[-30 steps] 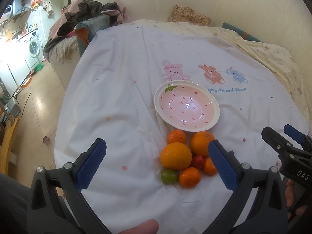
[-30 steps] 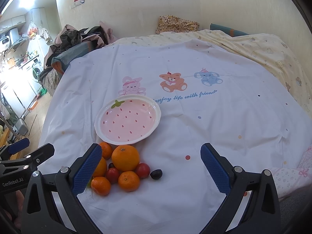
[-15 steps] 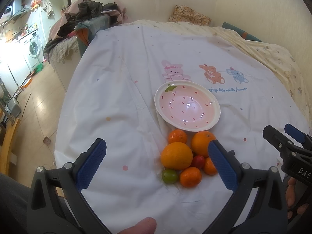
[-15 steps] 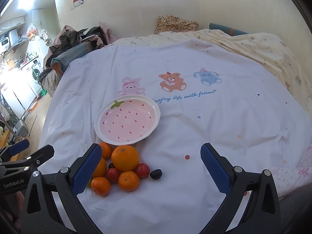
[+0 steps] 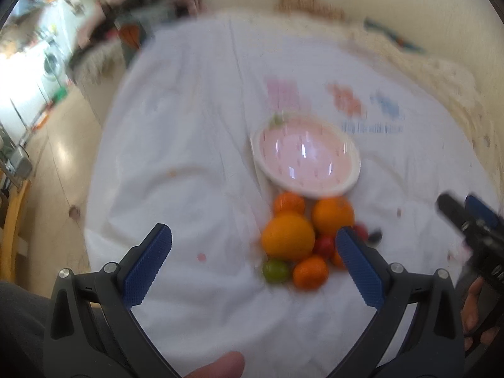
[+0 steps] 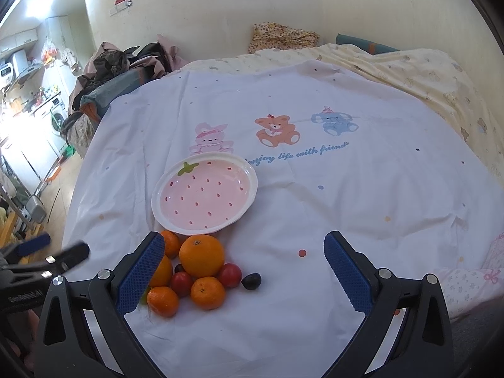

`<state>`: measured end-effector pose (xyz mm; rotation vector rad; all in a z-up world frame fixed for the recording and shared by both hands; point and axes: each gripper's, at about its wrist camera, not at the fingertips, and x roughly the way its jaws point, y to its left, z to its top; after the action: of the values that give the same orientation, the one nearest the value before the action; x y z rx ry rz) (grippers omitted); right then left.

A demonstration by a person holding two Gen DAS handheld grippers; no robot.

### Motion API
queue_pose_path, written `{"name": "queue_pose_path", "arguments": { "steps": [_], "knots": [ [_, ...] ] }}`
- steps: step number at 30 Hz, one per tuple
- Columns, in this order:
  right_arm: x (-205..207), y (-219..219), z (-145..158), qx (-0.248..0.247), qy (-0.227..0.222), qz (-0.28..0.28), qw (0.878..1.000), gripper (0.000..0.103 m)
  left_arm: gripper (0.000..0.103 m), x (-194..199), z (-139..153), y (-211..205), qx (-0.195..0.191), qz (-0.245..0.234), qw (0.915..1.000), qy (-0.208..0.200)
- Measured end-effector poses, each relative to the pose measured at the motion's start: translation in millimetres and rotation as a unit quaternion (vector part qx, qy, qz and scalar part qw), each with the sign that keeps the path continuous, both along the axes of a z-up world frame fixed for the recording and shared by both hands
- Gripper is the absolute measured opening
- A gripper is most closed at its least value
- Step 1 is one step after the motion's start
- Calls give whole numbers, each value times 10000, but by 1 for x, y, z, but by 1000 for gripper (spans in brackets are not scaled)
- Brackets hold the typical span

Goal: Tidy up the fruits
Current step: 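Grasp a mandarin from the fruit cluster with the left gripper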

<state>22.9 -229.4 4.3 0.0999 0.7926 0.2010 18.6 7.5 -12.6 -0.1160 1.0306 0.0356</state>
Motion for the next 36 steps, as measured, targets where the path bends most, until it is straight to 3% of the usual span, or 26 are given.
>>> {"name": "queue_pose_path", "arguments": {
  "steps": [4, 9, 11, 13, 14, 17, 21, 24, 31, 36],
  "knots": [
    [6, -12, -4, 250, 213, -183, 9993, 103, 102, 36, -32, -1, -337, -471, 9882, 1417],
    [10, -24, -7, 431, 355, -381, 9977, 103, 96, 66, -55, -28, 267, -1391, 9700, 1974],
    [12, -28, -8, 488, 430, -438, 9969, 103, 91, 76, -66, -33, 271, -1539, 9645, 2127],
    [13, -32, -10, 544, 501, -499, 9960, 103, 64, 86, -76, -34, 142, -1553, 9619, 2248],
    [14, -35, -11, 579, 537, -543, 9954, 103, 62, 90, -81, -34, 20, -1537, 9604, 2325],
    [16, -37, -15, 543, 624, -614, 9947, 103, 63, 99, -94, -32, -421, -1444, 9541, 2589],
    [19, -38, -18, 564, 721, -624, 9938, 103, 64, 104, -106, -33, -502, -1431, 9481, 2793],
    [21, -37, -20, 553, 752, -607, 9938, 103, 64, 106, -110, -35, -530, -1394, 9484, 2797],
    [21, -33, -19, 420, 722, -550, 9950, 103, 63, 106, -119, -14, -1061, -1100, 9436, 2936],
    [21, -33, -19, 397, 703, -548, 9952, 103, 58, 98, -115, -16, -951, -1081, 9479, 2841]
  ]
}}
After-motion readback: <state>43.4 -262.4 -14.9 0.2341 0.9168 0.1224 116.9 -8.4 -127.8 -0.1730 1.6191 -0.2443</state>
